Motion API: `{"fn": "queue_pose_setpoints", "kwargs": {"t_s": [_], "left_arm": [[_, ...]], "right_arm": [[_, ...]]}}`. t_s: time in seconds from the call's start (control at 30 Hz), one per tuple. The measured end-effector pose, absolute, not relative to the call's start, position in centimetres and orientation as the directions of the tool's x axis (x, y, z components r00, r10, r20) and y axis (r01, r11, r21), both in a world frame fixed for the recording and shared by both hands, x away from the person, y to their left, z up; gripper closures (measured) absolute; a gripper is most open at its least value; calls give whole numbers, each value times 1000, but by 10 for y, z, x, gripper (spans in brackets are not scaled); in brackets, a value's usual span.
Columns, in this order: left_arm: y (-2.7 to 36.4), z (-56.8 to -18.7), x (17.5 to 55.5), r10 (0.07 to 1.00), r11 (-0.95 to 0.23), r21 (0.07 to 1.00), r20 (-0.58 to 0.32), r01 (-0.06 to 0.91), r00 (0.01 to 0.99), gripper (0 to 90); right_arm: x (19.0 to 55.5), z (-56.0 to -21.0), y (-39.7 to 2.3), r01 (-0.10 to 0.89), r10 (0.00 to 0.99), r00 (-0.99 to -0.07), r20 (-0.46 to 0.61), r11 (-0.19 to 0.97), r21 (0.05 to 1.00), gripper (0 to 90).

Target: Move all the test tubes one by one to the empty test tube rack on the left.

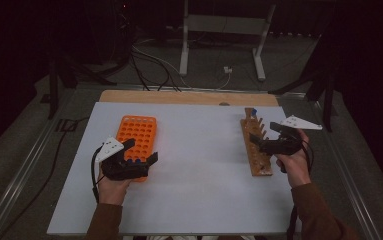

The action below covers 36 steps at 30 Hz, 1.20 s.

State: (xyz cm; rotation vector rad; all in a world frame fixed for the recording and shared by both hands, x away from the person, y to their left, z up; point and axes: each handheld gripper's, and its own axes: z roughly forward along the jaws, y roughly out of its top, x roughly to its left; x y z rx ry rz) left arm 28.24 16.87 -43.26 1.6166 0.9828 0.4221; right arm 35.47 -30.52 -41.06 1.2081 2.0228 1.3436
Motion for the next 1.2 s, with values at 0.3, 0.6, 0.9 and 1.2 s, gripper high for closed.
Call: {"fn": "queue_pose_setpoints", "kwargs": {"t_s": [0.3, 0.6, 0.9, 1.2], "left_arm": [[164, -435, 283, 771, -21, 925, -227, 380, 595, 14], [163, -437, 283, 775, -21, 921, -230, 389, 589, 14], [163, -437, 283, 772, -21, 920, -234, 391, 592, 14], [163, -437, 282, 769, -21, 920, -234, 390, 595, 14]], "right_arm": [[390, -408, -310, 450, 884, -459, 92, 142, 882, 31], [431, -424, -311, 523, 911, -405, 84, 155, 838, 103], [453, -445, -303, 562, 922, -387, 36, 204, 802, 527], [462, -452, -303, 562, 931, -365, 14, 208, 801, 660]]}}
